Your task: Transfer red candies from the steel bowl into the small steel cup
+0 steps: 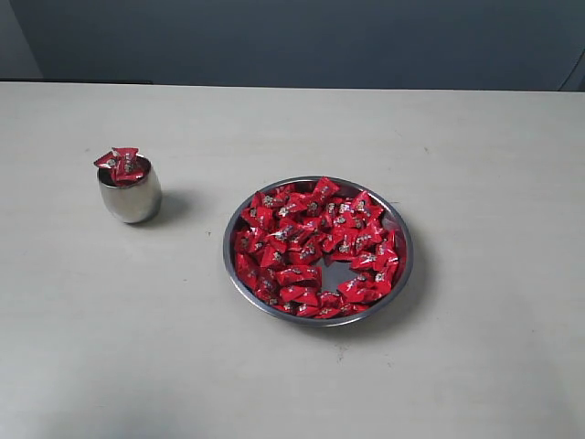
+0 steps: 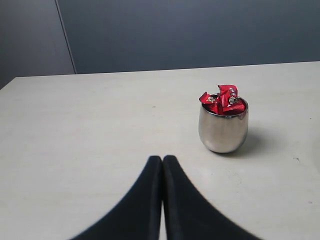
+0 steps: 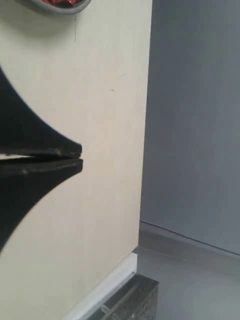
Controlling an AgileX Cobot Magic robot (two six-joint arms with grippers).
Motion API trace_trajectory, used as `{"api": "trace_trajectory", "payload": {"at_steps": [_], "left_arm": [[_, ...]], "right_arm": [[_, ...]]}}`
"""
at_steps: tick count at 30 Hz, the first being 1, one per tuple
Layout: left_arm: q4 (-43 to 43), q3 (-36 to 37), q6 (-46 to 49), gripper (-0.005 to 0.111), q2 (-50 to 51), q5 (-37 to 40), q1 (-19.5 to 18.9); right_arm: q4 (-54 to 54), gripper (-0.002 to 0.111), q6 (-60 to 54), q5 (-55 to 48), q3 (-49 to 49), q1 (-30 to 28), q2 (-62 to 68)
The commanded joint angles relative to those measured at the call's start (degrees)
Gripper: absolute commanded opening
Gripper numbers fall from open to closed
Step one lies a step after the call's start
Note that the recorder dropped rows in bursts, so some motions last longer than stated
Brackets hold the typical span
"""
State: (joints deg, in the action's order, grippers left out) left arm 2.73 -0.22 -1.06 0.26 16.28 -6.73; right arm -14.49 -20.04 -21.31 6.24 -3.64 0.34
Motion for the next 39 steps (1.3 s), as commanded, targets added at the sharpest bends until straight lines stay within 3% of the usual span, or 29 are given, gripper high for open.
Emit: {"api": "trace_trajectory", "payload": {"at_steps": [1, 13, 19, 39], "left_arm": [[-0.1, 0.2, -0.1, 0.0, -0.3, 0.0, 0.0], [-0.1, 0.2, -0.1, 0.0, -0.3, 0.0, 0.0], [-0.1, 0.2, -0.1, 0.0, -0.3, 0.0, 0.0], [-0.1, 0.2, -0.1, 0.0, -0.3, 0.0, 0.0]], "right_arm": [[-1.6, -0.001, 0.8, 2.8, -3.9, -0.4, -0.3], [-3.6, -0.001, 0.8, 3.5, -6.2, -0.4, -0.3], [11.1, -0.001, 13.5, 3.5, -6.2, -0.4, -0.3], [11.0, -0.001, 17.1, 3.4, -6.2, -0.4, -0.3]]}}
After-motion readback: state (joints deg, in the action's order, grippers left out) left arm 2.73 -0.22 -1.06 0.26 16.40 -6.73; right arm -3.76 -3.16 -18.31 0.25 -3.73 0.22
